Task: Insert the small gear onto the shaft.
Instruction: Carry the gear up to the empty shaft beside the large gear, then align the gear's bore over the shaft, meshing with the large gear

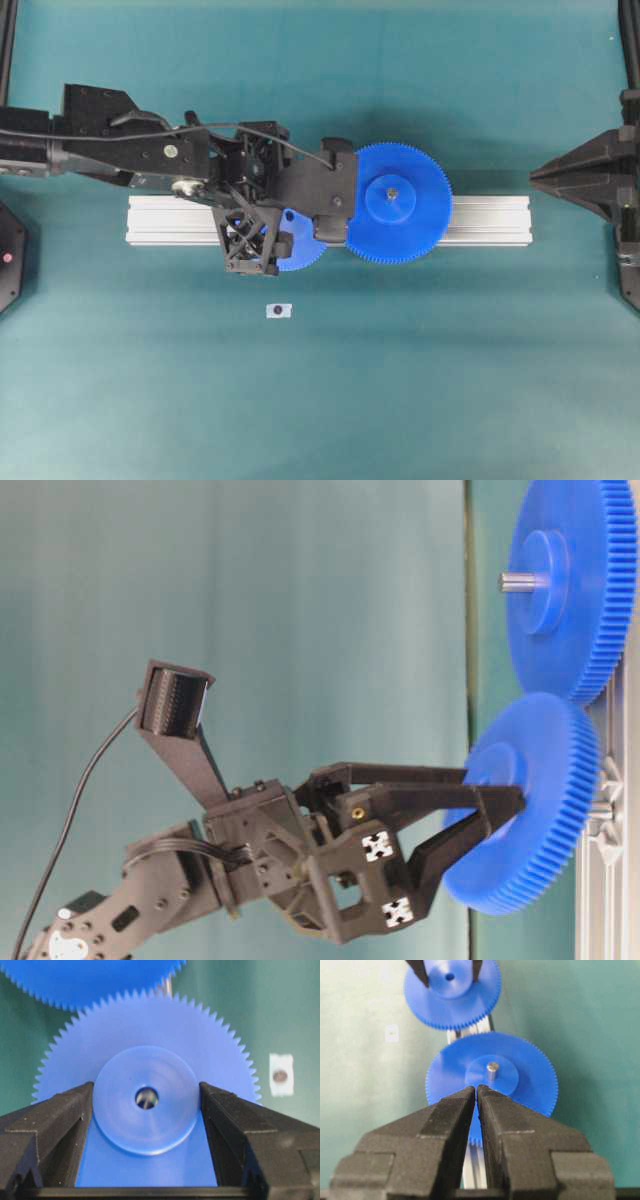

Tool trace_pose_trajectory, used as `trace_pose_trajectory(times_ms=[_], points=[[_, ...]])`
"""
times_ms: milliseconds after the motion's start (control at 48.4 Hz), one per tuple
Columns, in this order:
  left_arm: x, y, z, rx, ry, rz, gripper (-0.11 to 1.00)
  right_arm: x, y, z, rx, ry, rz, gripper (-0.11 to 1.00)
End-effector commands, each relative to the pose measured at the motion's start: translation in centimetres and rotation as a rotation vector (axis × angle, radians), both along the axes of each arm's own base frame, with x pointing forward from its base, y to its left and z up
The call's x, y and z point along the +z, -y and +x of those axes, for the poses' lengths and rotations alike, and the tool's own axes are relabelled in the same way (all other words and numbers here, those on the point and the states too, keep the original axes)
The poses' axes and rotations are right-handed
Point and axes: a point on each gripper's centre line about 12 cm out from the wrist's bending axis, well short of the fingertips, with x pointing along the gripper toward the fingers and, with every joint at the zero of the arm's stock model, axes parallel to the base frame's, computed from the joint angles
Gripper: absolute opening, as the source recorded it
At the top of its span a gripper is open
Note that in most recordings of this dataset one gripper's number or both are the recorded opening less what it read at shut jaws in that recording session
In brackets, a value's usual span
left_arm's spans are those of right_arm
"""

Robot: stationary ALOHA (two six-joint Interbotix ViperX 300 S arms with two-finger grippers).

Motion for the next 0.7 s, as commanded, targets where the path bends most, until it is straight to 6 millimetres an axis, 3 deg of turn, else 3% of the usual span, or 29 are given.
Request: trace_pose_trajectory(times_ms=[0,227,682], points=[[0.8,-0.4,-0.2,0.011,0.023,0.003,0.70,0.4,0.0,0.2,-0.004,0.013,0.004,0.23],[1.8,-1.0,-0.9,0.029,0.041,0.004,0.70,0.4,0.0,0.2,-0.004,0.013,0.004,0.23],[1.4,-1.0,-2.0,0.035,0.019,0.000,0.70,0.3,0.0,0.1,-0.014,0.014,0.028,0.23]])
